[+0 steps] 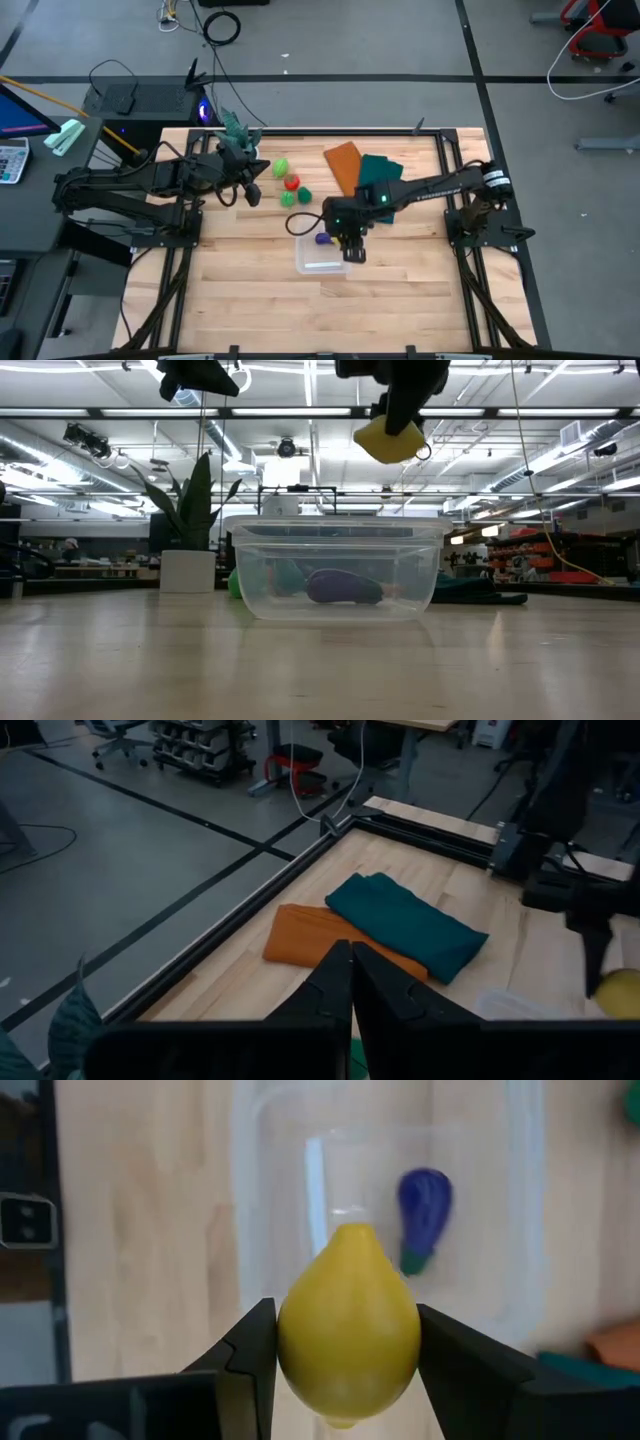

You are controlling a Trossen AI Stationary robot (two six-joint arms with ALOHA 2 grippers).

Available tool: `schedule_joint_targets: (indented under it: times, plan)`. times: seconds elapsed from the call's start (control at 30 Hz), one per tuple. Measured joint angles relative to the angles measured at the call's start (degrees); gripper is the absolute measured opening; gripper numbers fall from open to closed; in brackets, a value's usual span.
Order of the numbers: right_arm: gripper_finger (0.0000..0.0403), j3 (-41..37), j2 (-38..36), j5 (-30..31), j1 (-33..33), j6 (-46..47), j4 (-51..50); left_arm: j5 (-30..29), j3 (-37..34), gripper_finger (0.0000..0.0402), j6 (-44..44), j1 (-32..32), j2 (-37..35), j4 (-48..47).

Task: Pick and placing Produce into tupperware
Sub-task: Put the yellow lemon into the transparent container

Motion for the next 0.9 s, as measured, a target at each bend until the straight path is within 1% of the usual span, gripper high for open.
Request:
schedule_joint_targets:
  times: [0.13,0.27,0.53,0.77,0.9]
  plan:
    - [0.0152,0.00,0.23,0.72,1.57,2.77,3.32,0.01,0.00,0.0022,0.02,0.00,-0.07,-0.02]
    - [0.0153,0.00,2.03,0.89,1.66,4.30,5.75,0.08,-0.02,0.0021,0.02,-0.32,-0.49,-0.39]
    - [0.0153,-0.02,7.15,-0.56,1.31,3.43,8.93,0.07,-0.04,0.0009,-0.09,-2.26,-5.23,-4.57]
    - [0.0152,-0.07,10.32,-0.99,-0.18,2.12,10.00,-0.04,0.02,0.0021,-0.35,-3.39,-9.96,-7.32]
    - [0.0152,-0.09,12.21,-1.28,-1.33,0.49,10.07,-0.02,0.00,0.0019,-0.46,-4.21,-11.56,-8.18]
